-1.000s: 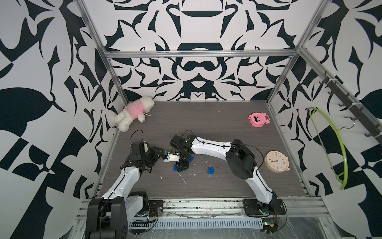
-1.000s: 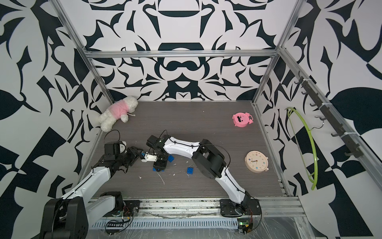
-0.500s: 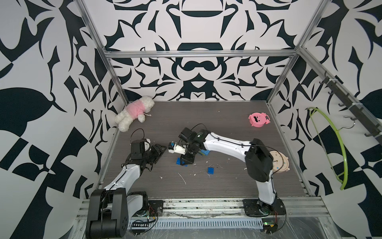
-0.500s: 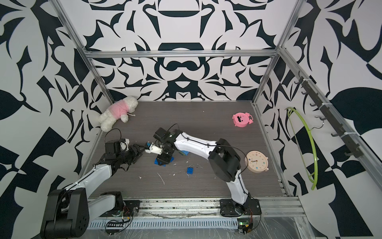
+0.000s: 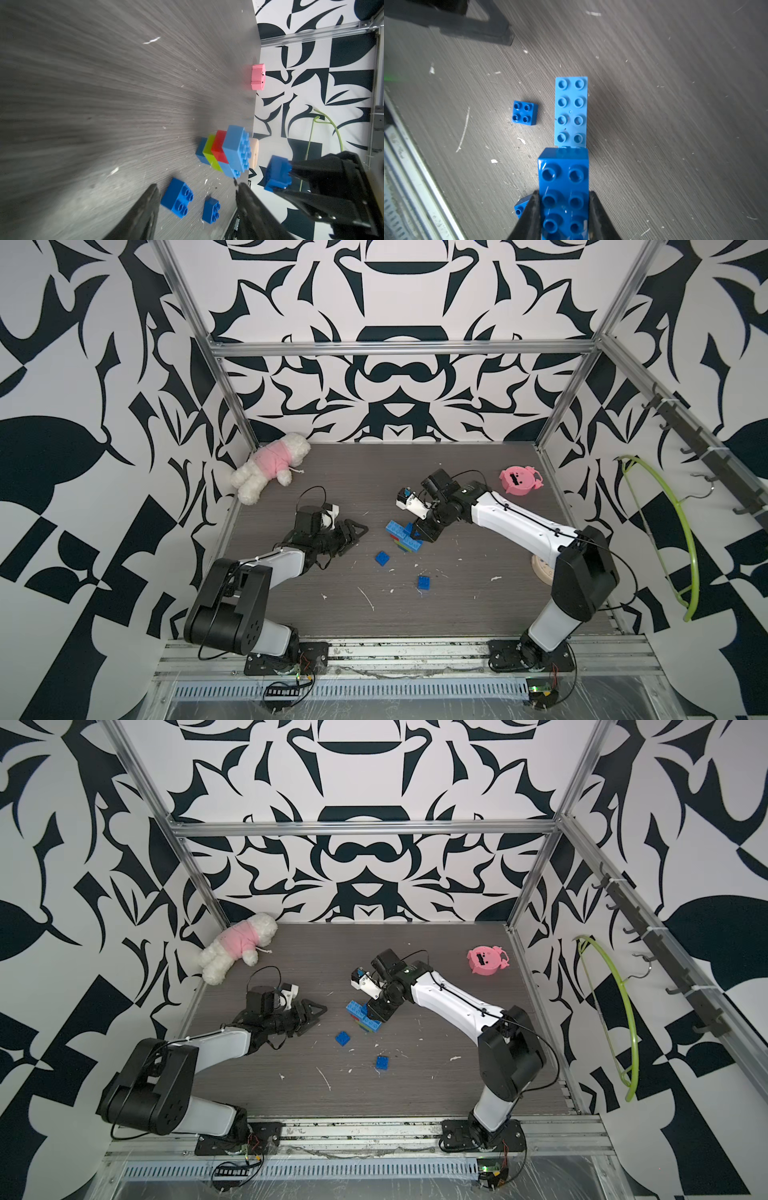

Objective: Assemble a heart with lego
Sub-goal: Assemble the lego brick with the lego brick.

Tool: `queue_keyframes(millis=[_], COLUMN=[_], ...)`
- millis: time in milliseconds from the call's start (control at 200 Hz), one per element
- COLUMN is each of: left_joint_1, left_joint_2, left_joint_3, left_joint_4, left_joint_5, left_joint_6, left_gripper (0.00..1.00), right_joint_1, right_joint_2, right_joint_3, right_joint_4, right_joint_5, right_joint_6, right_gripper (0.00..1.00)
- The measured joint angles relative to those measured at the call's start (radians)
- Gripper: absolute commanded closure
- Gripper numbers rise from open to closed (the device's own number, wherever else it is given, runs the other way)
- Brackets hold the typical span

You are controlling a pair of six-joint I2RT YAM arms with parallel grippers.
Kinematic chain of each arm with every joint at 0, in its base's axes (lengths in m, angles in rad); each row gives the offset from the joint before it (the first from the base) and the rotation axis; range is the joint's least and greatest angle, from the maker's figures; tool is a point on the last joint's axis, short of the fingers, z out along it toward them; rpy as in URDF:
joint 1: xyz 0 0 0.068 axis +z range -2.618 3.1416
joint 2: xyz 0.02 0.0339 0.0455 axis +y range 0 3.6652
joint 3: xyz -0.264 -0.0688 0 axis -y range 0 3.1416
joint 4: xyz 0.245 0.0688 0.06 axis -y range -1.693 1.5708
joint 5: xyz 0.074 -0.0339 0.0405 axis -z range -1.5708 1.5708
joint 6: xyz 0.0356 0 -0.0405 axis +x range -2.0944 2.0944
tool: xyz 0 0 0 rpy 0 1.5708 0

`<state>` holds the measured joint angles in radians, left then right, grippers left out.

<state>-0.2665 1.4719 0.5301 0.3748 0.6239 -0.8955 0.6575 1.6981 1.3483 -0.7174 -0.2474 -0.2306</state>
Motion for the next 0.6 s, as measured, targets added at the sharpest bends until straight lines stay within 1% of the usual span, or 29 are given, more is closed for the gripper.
queue_keyframes(millis=[125, 295, 460, 600], left_joint_1=[-0.038, -0.067, -0.097, -0.126], left_joint_2=[0.044, 0.108, 0.185, 0.222], left_joint_3=[0.045, 0.074, 0.092, 0.106], left_joint_4=[0.06, 0.135, 0.195, 0.225], left_joint_5=[0.005, 0.006, 0.009, 0.01], left_joint_6=[-0.023, -0.055, -0.087, -0.106], left_gripper=[0.38, 0.38, 0.38, 0.38], right_joint_1=[0.005, 0.005, 0.005, 0.007], right_joint_2=[0.018, 0.019, 0.026, 0.053], right_joint_3=[0.0, 0.0, 0.001, 0.005], right_joint_4=[-0.01, -0.031, -0.037, -0.04], right_joint_5=[0.03, 0.058, 0.063, 0.063], right_joint_6=[0.0, 0.0, 0.005, 0.016], right_gripper=[0.89, 0.89, 0.89, 0.89])
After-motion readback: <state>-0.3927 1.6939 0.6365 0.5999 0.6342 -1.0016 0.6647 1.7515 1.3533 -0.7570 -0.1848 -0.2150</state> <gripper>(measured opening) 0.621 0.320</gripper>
